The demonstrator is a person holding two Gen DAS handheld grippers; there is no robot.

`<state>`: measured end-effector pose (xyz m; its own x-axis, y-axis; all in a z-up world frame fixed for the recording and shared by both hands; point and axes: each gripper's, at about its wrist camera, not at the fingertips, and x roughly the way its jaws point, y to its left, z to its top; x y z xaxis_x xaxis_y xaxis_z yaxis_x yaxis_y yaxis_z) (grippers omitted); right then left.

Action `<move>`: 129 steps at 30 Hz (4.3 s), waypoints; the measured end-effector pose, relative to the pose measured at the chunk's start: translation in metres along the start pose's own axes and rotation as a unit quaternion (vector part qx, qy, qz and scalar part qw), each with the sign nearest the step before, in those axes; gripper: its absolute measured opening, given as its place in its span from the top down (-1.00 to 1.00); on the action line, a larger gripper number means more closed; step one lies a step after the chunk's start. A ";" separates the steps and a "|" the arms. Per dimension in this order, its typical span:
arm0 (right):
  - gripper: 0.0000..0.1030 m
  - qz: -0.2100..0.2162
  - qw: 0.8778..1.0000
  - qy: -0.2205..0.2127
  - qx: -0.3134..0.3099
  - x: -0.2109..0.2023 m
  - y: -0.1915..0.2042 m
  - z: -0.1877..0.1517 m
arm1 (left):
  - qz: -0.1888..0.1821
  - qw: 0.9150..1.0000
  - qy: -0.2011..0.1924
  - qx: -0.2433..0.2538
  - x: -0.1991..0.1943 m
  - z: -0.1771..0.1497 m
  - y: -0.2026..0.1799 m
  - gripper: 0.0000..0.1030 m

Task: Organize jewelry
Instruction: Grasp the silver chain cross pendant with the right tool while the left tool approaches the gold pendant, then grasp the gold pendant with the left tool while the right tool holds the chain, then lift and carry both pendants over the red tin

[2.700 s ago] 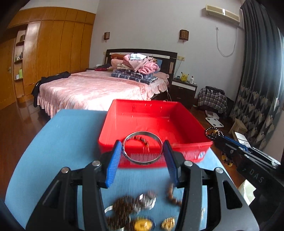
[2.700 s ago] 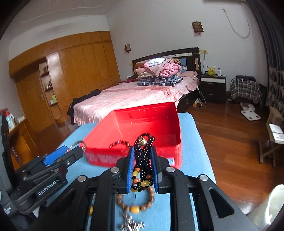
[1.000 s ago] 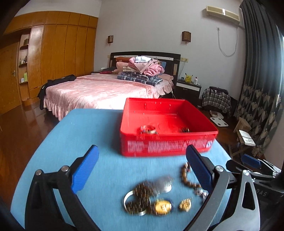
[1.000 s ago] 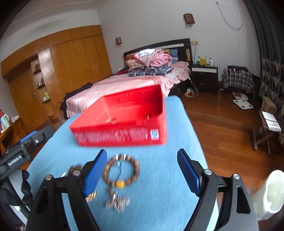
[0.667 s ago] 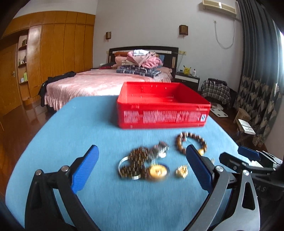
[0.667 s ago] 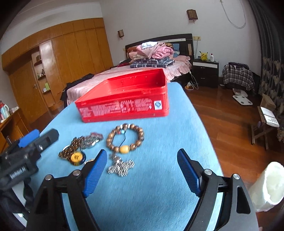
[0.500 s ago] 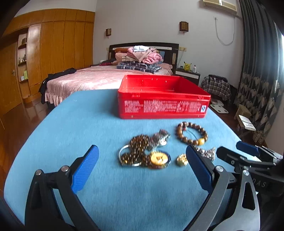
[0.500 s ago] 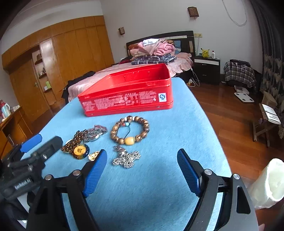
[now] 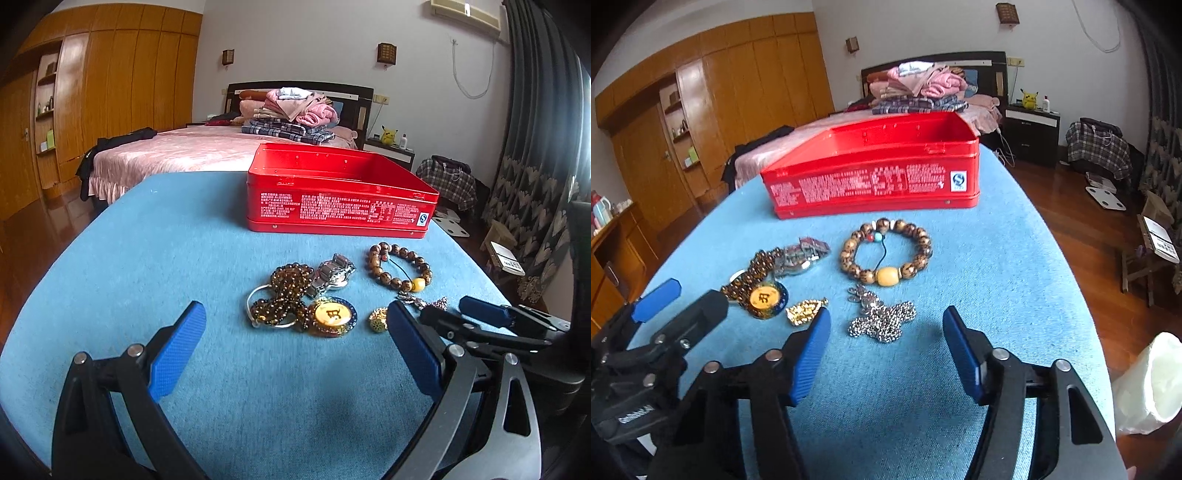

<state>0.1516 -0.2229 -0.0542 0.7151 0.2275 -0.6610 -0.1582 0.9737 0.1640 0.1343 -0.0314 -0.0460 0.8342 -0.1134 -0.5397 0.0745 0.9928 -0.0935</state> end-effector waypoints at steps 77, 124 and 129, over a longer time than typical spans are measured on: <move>0.50 0.012 1.000 -0.011 0.016 -0.017 -0.035 -0.016 | -0.079 0.991 0.111 0.017 0.048 -0.008 -0.053 0.64; 0.48 -0.008 0.999 -0.022 -0.040 -0.023 -0.022 -0.027 | -0.080 0.992 0.088 0.027 0.037 -0.021 -0.055 0.61; 0.50 -0.003 0.999 -0.025 -0.032 -0.026 -0.024 -0.025 | -0.083 0.993 0.085 0.010 0.034 -0.019 -0.052 0.62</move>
<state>0.1200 -0.2521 -0.0590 0.7495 0.2216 -0.6238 -0.1949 0.9744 0.1119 0.1487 -0.0873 -0.0755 0.7058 -0.2784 -0.6514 0.2152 0.9604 -0.1773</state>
